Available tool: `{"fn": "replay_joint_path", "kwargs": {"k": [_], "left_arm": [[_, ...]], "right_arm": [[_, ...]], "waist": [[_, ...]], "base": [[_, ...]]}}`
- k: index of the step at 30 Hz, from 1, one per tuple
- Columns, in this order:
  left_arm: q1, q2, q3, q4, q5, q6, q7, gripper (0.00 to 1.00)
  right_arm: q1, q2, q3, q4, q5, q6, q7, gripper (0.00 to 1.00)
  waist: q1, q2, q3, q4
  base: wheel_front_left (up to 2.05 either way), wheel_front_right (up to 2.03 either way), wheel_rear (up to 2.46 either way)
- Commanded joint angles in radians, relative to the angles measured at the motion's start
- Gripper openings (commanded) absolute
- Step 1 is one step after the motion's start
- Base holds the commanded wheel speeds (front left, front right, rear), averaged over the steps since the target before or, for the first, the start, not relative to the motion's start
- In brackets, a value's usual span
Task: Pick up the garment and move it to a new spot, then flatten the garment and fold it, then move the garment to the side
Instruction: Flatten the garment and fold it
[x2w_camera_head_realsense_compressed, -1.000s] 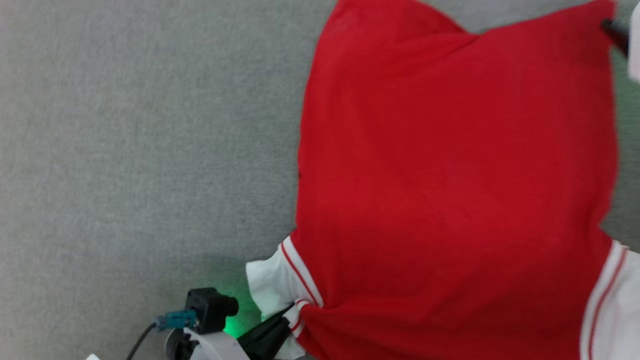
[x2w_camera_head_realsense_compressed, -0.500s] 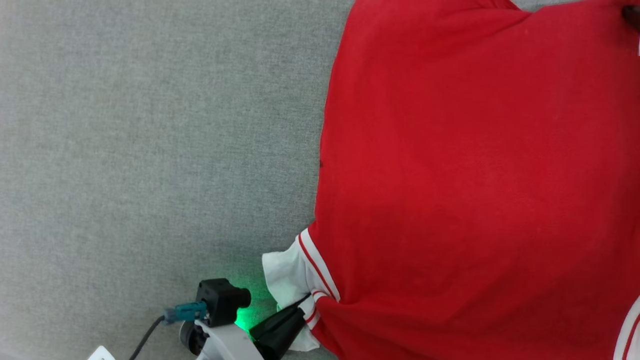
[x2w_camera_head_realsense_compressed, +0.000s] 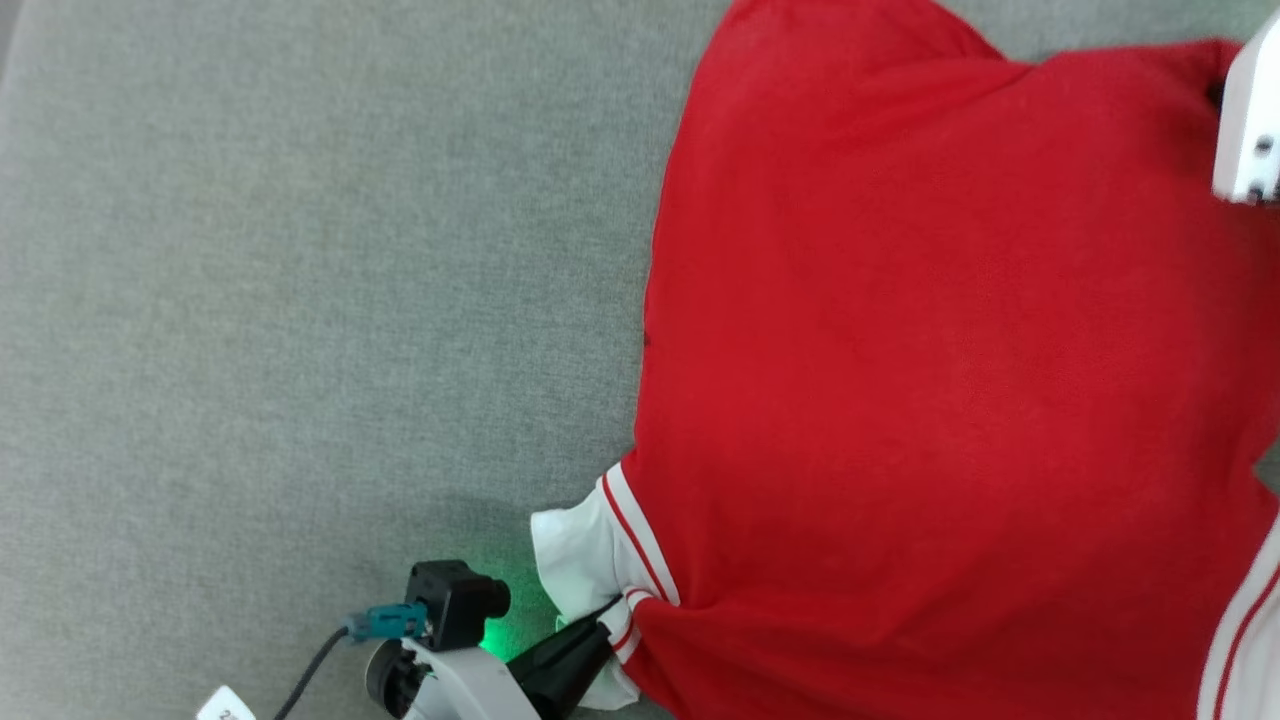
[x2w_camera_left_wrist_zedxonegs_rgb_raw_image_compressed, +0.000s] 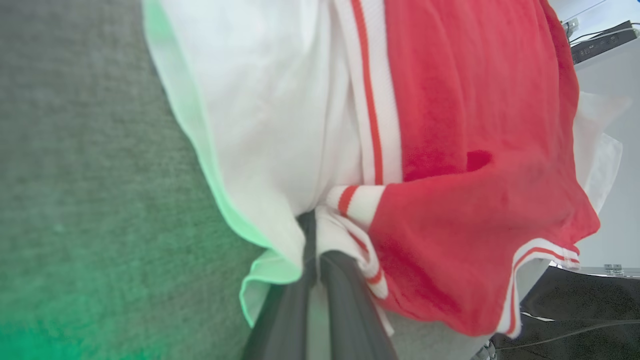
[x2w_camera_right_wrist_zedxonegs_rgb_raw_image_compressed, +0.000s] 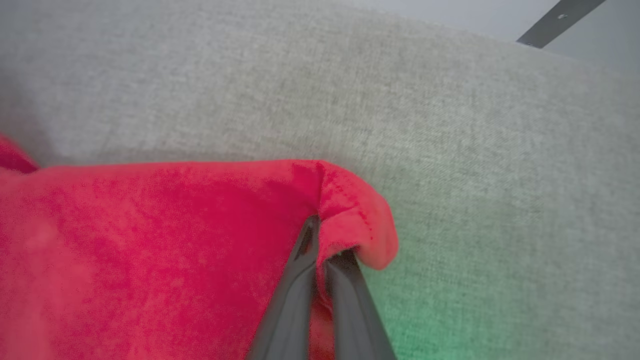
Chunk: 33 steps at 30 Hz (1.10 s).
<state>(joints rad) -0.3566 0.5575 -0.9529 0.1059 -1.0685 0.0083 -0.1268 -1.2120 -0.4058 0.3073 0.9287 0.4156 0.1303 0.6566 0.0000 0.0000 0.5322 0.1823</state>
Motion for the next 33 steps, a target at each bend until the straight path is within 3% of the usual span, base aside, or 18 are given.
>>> {"fn": "replay_joint_path", "kwargs": {"k": [1, 9, 14, 18, 24, 33], "left_arm": [[-0.068, -0.057, 0.034, 0.099, -0.019, 0.042, 0.011, 0.00], [-0.039, -0.049, 0.032, 0.105, -0.010, 0.058, -0.015, 0.00], [-0.027, -0.048, 0.009, 0.109, 0.007, 0.062, -0.008, 0.00], [-0.040, -0.056, 0.009, 0.111, 0.011, 0.060, -0.009, 0.00], [-0.044, -0.043, 0.015, 0.110, 0.013, 0.068, -0.013, 0.00], [-0.050, -0.036, 0.014, 0.101, 0.014, 0.066, -0.011, 0.00]], "right_arm": [[0.090, -0.008, 0.028, 0.013, 0.023, 0.001, 0.010, 0.00], [0.389, -0.191, 0.101, -0.263, 0.260, 0.000, 0.032, 0.00], [0.621, -0.305, 0.038, -0.482, 0.383, 0.000, 0.069, 0.00], [0.828, -0.339, -0.034, -0.651, 0.440, 0.000, 0.134, 0.00], [1.098, -0.302, -0.143, -0.868, 0.443, 0.000, 0.243, 0.00], [1.338, -0.133, -0.235, -0.985, 0.362, 0.000, 0.324, 0.00]], "waist": [[0.0000, 0.0000, -0.063, -0.009], [0.0000, 0.0000, -0.214, -0.051], [0.0000, 0.0000, -0.274, -0.073], [0.0000, 0.0000, -0.291, -0.095], [0.0000, 0.0000, -0.289, -0.127], [0.0000, 0.0000, -0.268, -0.136]], "base": [[0.00, 0.00, 0.00], [0.00, 0.00, 0.00], [0.00, 0.00, 0.00], [0.00, 0.00, 0.00], [0.00, 0.00, 0.00], [0.00, 0.00, 0.00]]}}
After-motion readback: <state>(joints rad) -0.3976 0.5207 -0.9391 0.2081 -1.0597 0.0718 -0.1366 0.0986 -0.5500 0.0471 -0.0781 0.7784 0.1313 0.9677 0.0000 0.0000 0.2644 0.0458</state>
